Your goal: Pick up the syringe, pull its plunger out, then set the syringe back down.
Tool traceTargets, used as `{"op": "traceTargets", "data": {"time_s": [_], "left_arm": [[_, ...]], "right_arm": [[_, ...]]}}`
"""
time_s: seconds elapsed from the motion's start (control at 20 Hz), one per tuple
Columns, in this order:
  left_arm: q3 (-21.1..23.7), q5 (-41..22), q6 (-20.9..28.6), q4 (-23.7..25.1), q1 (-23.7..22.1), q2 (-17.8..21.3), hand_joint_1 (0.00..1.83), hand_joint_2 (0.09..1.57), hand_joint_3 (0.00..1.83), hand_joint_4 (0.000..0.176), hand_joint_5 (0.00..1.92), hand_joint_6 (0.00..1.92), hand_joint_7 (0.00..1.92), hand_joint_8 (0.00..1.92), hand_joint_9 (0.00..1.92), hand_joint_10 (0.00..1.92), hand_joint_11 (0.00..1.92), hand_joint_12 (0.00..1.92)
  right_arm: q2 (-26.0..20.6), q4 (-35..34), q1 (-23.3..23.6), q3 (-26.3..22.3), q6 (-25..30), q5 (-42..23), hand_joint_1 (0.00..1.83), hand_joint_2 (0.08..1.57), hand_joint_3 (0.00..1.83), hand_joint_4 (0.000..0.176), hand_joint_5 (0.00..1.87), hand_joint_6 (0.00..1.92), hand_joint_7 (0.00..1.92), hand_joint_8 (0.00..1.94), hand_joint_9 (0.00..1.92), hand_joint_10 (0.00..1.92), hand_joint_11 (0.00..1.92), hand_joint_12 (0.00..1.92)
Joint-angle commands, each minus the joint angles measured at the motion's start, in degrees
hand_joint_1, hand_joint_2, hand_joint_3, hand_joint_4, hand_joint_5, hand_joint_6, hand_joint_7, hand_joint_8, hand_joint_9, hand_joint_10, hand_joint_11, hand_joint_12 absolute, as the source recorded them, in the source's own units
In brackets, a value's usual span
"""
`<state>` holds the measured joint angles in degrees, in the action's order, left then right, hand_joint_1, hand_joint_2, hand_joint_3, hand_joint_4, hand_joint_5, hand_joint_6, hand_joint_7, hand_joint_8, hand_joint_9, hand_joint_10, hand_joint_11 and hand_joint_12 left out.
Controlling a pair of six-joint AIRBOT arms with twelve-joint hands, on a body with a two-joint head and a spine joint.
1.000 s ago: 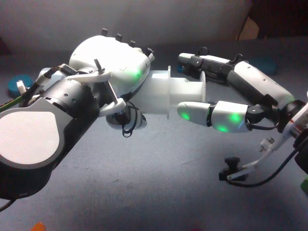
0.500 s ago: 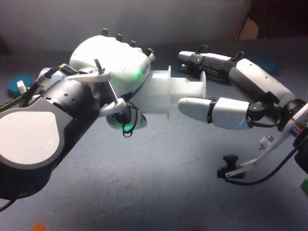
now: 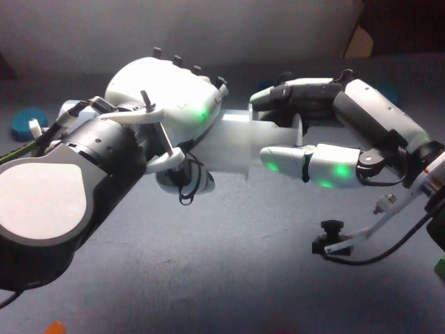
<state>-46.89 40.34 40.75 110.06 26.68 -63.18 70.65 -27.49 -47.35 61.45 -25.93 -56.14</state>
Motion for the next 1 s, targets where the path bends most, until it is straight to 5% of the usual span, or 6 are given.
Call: {"op": "traceTargets", "data": {"time_s": [0.0,0.05,0.1,0.2,0.95], "left_arm": [[-0.2,5.5,-0.1,5.8,-1.0,0.3,1.47,1.29,0.00,0.000,0.46,1.54,0.63,1.64,0.58,1.64,0.52,1.76],[-0.2,5.5,-0.1,5.8,-1.0,0.3,1.47,1.29,0.00,0.000,0.47,1.53,0.65,1.63,0.60,1.63,0.51,1.75],[-0.2,5.5,-0.1,5.8,-1.0,0.3,1.47,1.28,0.00,0.000,0.48,1.52,0.65,1.63,0.60,1.63,0.51,1.75],[-0.3,5.5,-0.1,5.8,-1.0,0.3,1.47,1.28,0.00,0.000,0.48,1.53,0.65,1.62,0.60,1.63,0.51,1.75],[-0.2,5.5,-0.1,5.8,-0.7,0.4,1.47,1.29,0.00,0.000,0.46,1.54,0.64,1.64,0.59,1.64,0.50,1.76]], "right_arm": [[-0.2,2.2,-0.2,-0.3,0.2,-4.5,1.50,1.09,0.00,0.000,0.77,0.97,1.01,0.82,1.08,0.94,0.96,1.45],[-0.3,2.2,-0.2,-0.3,0.2,-4.6,1.49,1.11,0.00,0.000,0.75,0.97,0.94,0.93,1.02,1.02,0.95,1.48],[-0.4,2.2,-0.3,-0.3,0.2,-4.7,1.39,1.14,0.00,0.000,0.72,1.10,0.91,1.05,1.00,1.17,0.98,1.22],[-0.7,2.2,-0.5,-0.3,0.2,-5.0,1.37,1.15,0.00,0.000,0.71,1.13,0.90,1.09,0.99,1.20,1.04,1.08],[-7.9,6.3,-2.6,-0.6,1.8,-6.9,1.37,1.14,0.00,0.000,0.75,1.13,0.93,1.04,0.98,1.22,0.98,1.13]]}}
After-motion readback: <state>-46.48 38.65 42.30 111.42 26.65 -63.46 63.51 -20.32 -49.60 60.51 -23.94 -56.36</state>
